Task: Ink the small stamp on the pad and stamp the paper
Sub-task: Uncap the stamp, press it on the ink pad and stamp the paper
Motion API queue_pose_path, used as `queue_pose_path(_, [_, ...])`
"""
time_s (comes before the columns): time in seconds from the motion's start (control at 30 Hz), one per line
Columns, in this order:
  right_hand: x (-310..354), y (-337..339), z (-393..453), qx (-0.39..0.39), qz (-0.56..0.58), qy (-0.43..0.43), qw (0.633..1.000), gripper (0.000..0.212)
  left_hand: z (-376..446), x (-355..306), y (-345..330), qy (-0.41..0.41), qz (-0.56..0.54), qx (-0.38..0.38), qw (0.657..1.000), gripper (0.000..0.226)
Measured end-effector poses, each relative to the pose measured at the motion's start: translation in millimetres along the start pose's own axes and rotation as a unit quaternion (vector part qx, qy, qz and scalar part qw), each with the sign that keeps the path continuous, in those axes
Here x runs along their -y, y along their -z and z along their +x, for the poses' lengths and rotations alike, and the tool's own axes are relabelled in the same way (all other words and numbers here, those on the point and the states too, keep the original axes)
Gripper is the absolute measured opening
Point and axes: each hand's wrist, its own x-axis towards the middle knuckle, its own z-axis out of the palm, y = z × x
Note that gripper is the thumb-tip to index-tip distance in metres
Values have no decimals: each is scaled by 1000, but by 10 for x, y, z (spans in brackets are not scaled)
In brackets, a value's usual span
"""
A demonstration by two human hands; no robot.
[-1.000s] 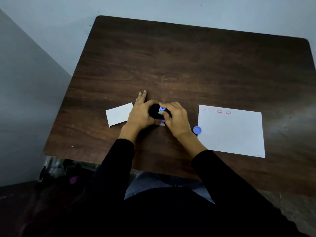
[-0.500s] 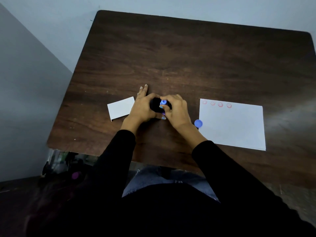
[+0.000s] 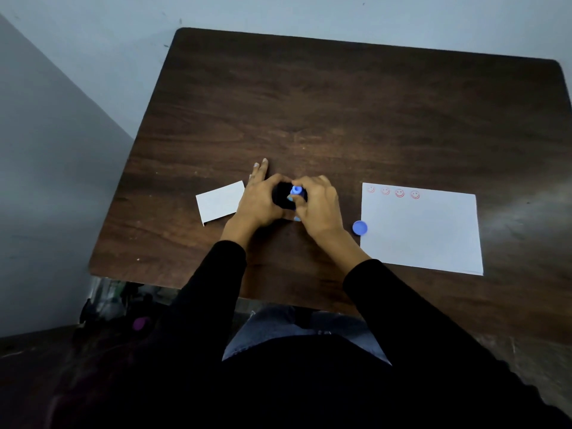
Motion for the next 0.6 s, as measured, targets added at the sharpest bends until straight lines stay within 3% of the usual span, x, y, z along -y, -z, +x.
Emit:
queue_pose_path(0.23, [78, -6, 9, 4, -48, -15, 999, 16, -16, 9, 21, -5, 0, 2, 1000, 73])
queue_pose_path(0.6, [81, -29, -10, -2, -26, -12, 1000, 14, -3, 70, 12, -11, 5, -5, 1000, 72])
